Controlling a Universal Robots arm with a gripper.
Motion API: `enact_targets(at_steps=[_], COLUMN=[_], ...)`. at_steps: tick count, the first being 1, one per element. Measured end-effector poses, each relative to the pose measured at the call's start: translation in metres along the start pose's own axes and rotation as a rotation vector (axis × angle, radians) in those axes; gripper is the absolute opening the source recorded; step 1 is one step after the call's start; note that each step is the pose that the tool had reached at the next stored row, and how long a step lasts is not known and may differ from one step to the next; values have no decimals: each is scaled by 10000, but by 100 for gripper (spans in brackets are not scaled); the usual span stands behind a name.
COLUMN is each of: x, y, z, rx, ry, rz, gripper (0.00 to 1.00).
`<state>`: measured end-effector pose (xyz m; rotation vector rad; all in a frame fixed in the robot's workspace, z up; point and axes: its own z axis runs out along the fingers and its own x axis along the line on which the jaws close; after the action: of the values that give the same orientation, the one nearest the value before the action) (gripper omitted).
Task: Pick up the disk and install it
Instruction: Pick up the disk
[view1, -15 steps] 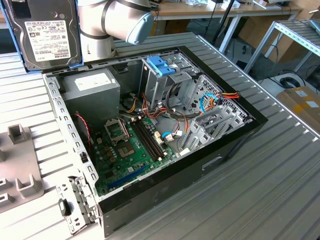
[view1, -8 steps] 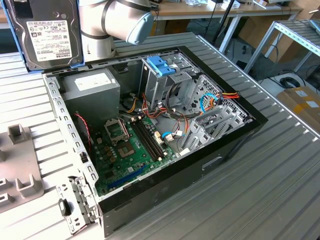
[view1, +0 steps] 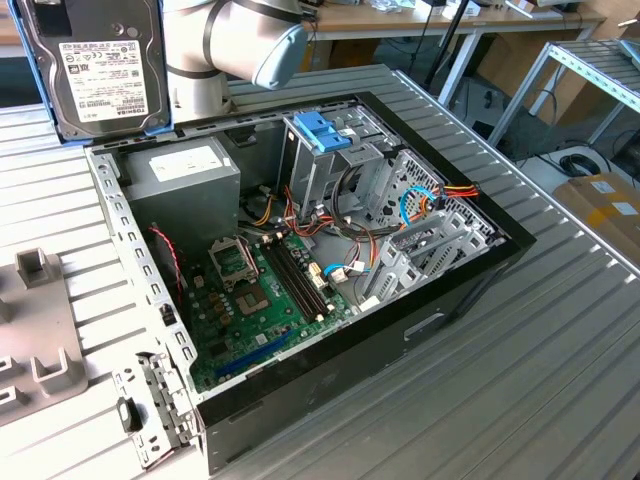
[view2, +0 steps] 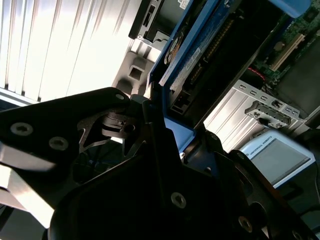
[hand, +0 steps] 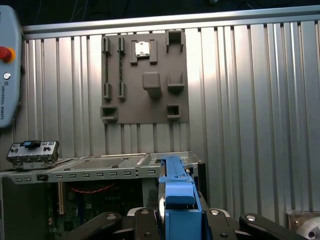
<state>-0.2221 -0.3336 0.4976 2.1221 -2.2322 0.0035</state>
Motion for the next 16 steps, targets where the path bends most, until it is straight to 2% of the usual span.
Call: enact_targets(at_steps=[16], x=[-4], y=[-79], z=[-1], rx=[1], ry=[13], rz=[0], gripper=[37])
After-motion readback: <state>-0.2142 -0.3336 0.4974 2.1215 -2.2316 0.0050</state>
